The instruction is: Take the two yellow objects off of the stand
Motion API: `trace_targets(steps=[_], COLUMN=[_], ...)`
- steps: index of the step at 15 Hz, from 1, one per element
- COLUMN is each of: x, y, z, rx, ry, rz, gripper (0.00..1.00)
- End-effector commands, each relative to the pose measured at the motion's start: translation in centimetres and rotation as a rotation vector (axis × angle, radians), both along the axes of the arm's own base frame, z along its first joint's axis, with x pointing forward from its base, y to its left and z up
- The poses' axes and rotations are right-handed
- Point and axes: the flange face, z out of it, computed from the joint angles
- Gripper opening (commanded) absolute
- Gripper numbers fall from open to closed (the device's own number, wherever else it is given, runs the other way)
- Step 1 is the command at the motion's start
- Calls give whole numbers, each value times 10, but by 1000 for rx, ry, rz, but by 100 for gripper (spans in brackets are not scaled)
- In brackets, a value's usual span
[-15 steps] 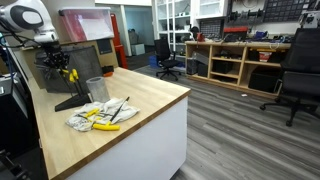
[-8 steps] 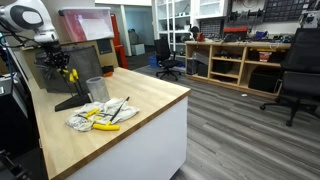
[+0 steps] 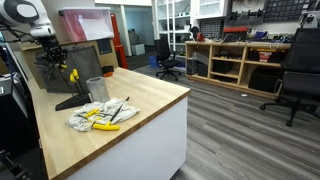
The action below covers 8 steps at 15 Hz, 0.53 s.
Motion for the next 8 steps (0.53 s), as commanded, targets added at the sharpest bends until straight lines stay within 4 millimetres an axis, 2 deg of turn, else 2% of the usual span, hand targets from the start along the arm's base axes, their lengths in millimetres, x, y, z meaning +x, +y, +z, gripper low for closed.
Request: trace_targets(steps=[1, 8], x=[-9, -35], y=[3, 8], z=[34, 68], rx=[19, 88], ry=[-45, -26], rz=[6, 139], gripper=[4, 4])
